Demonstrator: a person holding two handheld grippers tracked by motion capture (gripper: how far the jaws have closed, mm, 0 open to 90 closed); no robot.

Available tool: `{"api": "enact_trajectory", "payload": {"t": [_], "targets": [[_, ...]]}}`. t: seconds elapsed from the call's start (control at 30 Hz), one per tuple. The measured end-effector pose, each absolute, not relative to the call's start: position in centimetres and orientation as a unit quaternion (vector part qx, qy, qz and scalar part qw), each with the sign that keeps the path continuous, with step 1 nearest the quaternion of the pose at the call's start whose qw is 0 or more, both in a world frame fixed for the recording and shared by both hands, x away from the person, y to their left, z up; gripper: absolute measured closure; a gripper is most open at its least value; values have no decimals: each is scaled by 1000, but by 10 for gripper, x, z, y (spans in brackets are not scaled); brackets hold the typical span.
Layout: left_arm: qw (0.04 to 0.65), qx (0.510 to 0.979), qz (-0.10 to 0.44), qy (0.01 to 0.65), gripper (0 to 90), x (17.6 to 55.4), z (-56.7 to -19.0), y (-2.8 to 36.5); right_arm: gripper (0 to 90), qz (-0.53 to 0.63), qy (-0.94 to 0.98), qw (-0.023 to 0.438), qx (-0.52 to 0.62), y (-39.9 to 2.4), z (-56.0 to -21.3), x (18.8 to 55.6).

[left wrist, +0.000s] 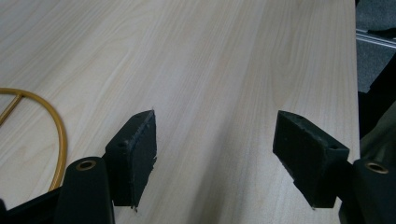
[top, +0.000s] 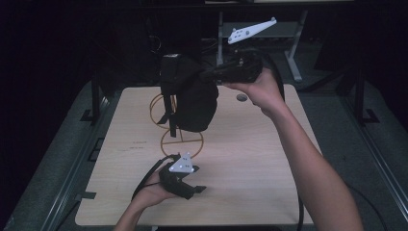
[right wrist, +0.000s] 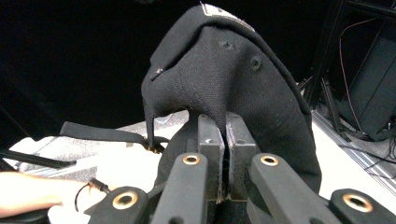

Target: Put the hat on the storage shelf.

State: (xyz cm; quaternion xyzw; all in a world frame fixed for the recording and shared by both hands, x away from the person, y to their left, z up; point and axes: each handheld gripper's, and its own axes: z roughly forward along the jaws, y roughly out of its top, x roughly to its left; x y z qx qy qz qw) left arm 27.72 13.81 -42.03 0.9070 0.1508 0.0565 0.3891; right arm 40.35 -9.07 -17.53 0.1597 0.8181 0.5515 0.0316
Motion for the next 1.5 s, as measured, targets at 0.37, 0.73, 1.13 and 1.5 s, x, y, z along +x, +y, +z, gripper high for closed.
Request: {"api": "enact_trajectory", "payload": {"t": [0.37,0.73,1.13,1.5], "targets": [[387,909,55,147,303,278,-421,137,871,559,814,28,159,-64,-175,417],[384,910,54,145,303,278,-421,136,871,574,801,10,166,-43,-183,431],[383,911,56,143,302,277,-422,135,869,574,800,1,177,-20,-195,442],[382,912,54,139,303,279,-423,134,864,561,806,9,188,3,-202,453]]}}
